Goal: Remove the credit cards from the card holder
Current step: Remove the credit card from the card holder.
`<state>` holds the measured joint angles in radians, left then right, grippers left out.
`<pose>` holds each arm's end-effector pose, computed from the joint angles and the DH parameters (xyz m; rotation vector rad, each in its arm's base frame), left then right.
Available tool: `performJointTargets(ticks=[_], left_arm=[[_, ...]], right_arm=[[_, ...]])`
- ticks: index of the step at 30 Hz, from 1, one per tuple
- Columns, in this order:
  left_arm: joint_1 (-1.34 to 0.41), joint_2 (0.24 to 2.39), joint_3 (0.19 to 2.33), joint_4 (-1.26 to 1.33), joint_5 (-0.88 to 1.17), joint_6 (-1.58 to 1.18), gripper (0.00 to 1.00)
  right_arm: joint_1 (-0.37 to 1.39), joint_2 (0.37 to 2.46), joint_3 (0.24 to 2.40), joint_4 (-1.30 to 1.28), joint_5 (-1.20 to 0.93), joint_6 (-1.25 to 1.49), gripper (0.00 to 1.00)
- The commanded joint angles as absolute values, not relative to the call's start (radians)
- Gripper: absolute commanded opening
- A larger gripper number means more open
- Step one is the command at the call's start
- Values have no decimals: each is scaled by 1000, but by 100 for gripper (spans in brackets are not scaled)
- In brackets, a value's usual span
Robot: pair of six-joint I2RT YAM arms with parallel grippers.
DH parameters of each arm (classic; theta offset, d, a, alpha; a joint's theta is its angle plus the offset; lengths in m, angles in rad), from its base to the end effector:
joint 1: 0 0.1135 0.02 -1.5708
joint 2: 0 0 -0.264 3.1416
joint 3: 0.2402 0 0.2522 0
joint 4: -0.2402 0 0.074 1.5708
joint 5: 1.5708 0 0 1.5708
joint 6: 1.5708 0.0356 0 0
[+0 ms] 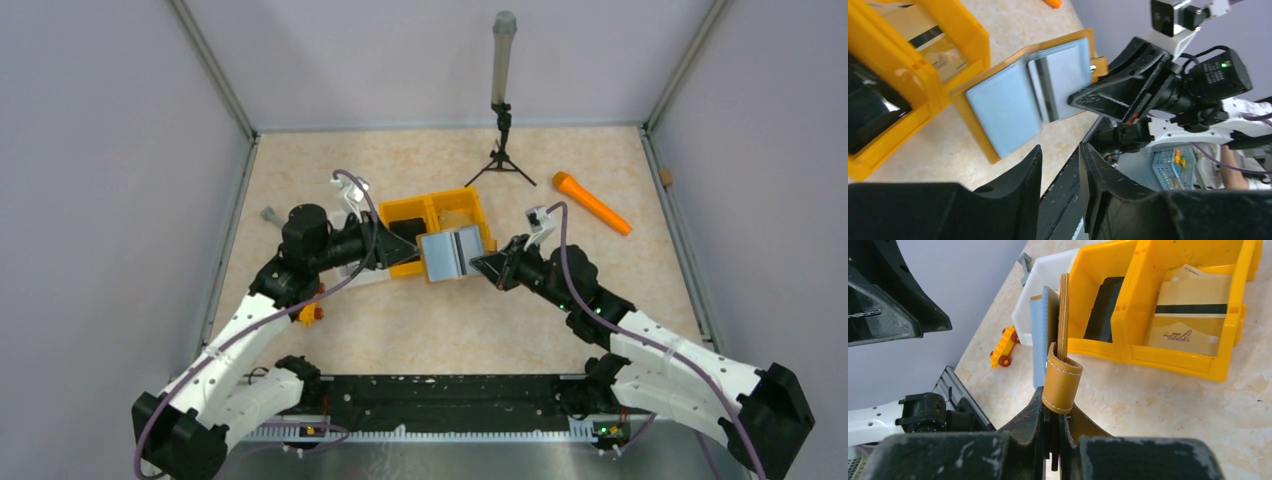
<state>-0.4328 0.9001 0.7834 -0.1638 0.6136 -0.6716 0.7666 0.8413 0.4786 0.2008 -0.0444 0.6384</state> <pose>0.1777 -0.1047 0.3228 0.2308 2.0040 -1.3039 0.1448 0.1416 0.2618 -0.1538 1.8498 1.0506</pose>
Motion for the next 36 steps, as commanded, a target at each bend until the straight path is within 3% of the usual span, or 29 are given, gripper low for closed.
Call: performJointTargets(ticks=[1,13,28,33,36], left_arm=[[-460,958,725,138,725,-806,35],[-510,1063,710,314,747,-873,34],[-514,1030,693,296,748,-859,35],[-514,1041,675,421,814,-937,10],[-513,1027,657,483,835,-970,1]], right_arm=[[758,856,544,332,-90,665,0],[758,888,520,487,-229,849,0],[758,926,486,672,-303,1000,0],[758,954,476,723,-321,1034,0],[758,956,458,784,-325,1059,0]])
